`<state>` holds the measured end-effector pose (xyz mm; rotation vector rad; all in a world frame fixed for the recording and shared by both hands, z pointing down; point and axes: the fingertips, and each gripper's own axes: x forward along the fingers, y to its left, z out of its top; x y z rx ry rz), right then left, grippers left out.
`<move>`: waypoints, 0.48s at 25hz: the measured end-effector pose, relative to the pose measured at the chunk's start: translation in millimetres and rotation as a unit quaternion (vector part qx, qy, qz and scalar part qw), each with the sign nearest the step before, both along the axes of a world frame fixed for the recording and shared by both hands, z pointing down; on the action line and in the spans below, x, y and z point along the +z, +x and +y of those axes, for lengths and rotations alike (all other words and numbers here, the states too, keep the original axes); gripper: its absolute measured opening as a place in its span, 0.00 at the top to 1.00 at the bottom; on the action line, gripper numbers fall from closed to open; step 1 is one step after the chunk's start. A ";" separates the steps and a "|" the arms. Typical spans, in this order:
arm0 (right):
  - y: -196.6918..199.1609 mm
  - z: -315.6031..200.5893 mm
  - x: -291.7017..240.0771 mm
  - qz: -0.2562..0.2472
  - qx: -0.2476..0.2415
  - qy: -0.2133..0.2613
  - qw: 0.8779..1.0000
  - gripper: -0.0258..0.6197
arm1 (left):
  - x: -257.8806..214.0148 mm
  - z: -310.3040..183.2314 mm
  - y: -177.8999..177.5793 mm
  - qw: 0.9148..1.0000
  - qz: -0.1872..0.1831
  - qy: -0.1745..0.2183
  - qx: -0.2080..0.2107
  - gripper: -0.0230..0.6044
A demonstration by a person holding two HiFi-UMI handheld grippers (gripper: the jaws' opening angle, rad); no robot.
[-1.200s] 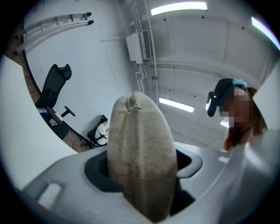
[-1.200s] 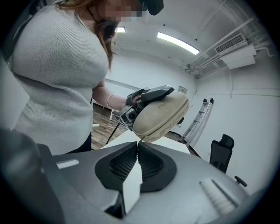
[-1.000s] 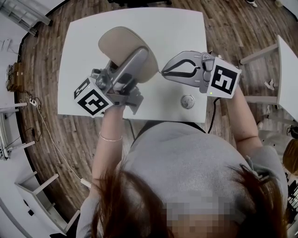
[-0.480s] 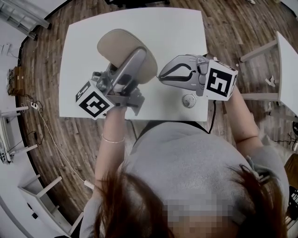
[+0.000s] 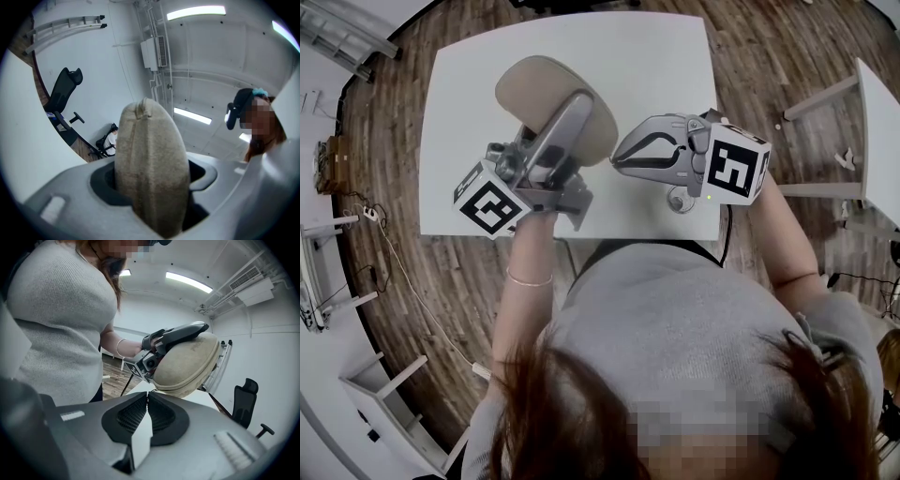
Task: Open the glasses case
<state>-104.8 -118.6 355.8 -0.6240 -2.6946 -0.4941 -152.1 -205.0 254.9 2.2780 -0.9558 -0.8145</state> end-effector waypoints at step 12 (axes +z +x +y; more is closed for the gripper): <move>-9.7 14.1 6.1 -0.005 -0.003 -0.025 1.000 0.94 | 7.2 -1.8 0.8 1.000 0.012 -0.014 -0.005 0.47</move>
